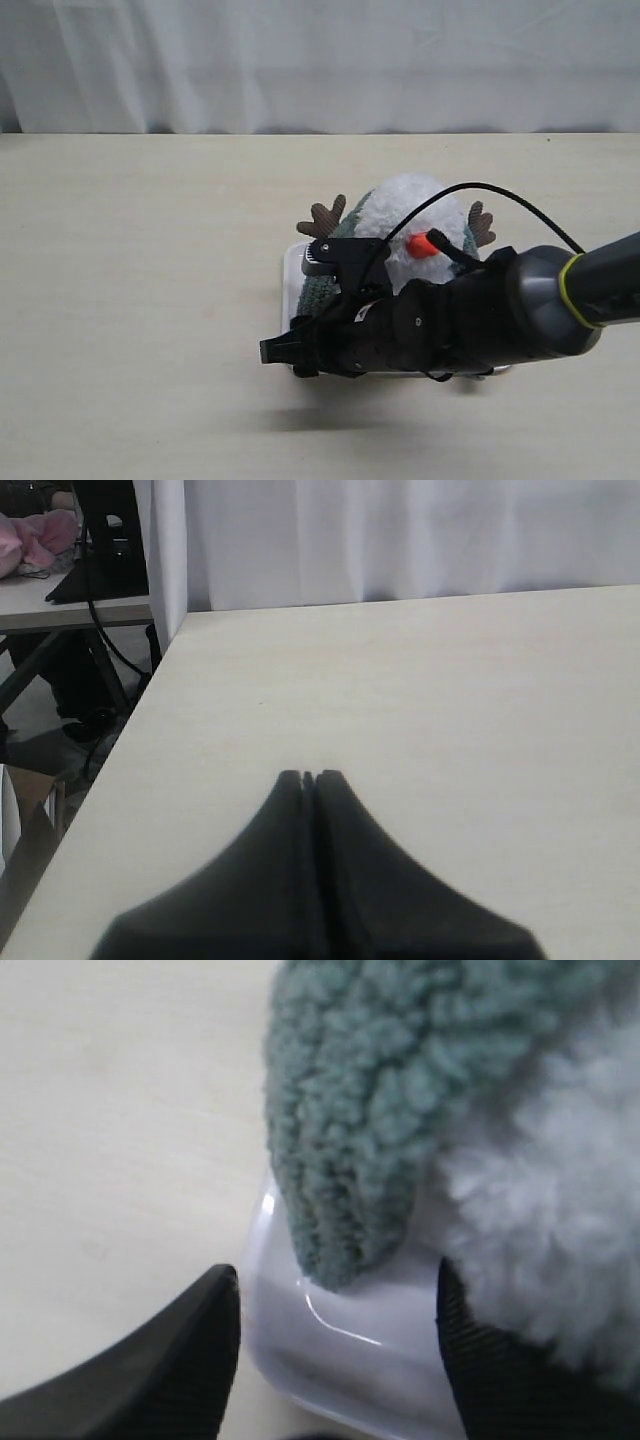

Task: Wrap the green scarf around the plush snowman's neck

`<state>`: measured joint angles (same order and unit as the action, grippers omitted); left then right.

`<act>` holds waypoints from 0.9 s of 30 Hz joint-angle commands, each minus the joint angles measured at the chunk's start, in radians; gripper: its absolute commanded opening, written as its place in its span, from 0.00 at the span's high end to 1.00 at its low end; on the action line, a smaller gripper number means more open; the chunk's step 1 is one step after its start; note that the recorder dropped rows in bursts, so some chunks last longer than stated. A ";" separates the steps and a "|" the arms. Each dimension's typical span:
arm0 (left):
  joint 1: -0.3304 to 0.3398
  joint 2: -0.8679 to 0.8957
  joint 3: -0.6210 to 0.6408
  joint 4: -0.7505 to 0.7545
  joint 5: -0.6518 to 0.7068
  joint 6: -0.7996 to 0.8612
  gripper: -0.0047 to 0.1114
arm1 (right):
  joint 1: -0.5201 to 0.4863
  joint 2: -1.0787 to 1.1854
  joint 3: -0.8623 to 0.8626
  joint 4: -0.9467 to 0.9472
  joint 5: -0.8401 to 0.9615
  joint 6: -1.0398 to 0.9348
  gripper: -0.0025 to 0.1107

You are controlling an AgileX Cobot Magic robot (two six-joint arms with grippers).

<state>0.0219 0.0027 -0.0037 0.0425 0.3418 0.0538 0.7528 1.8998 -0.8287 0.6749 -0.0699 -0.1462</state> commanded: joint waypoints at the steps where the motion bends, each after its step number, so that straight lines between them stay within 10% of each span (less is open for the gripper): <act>1: 0.001 -0.003 0.004 -0.001 -0.011 -0.002 0.96 | -0.006 0.020 0.005 -0.003 -0.010 0.012 0.49; 18: 0.001 -0.003 0.004 -0.001 -0.011 -0.002 0.96 | -0.006 0.018 0.003 -0.003 -0.122 0.035 0.61; 27: 0.001 -0.003 0.004 -0.001 -0.011 -0.002 0.96 | -0.006 0.012 0.003 -0.010 -0.102 0.030 0.94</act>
<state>0.0219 0.0027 -0.0037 0.0425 0.3418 0.0538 0.7528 1.9153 -0.8287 0.6749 -0.1731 -0.1116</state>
